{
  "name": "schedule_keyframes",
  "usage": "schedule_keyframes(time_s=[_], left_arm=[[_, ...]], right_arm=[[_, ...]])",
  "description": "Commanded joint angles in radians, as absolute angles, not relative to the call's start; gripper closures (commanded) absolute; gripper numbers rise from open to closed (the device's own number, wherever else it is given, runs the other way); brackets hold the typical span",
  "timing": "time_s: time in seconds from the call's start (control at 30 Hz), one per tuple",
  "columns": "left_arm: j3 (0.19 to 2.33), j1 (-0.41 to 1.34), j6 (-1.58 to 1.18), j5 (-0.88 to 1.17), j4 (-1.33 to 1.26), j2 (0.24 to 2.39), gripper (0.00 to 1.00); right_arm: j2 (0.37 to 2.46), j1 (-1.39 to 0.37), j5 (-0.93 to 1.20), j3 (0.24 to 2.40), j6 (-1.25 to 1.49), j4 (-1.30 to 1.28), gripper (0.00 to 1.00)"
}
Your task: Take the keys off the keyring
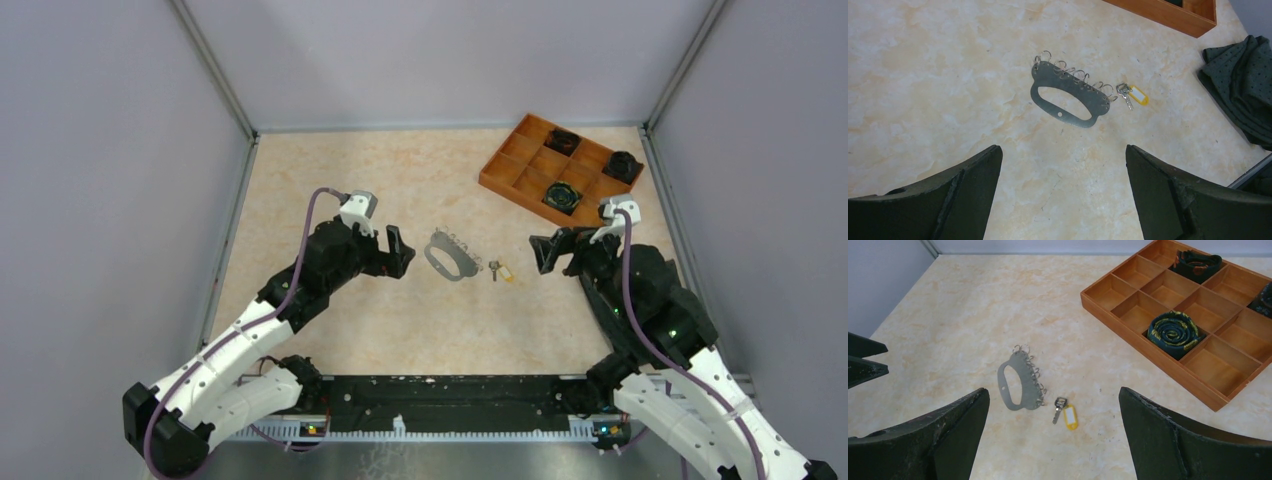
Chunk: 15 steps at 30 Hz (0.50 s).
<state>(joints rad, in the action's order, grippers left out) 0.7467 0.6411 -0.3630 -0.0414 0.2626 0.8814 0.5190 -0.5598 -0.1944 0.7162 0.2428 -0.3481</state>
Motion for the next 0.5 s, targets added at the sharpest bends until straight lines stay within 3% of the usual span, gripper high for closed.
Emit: schedule_keyframes(time_s=[0.0, 0.47], left_arm=[[0.757, 0.637, -0.347, -0.028, 0.247, 0.871, 0.01], [0.757, 0.637, -0.344, -0.011, 0.248, 0.872, 0.01]], right_arm=[[0.515, -0.551, -0.203, 0.750, 0.229, -0.328, 0.01], [0.507, -0.551, -0.207, 0.747, 0.231, -0.330, 0.01]])
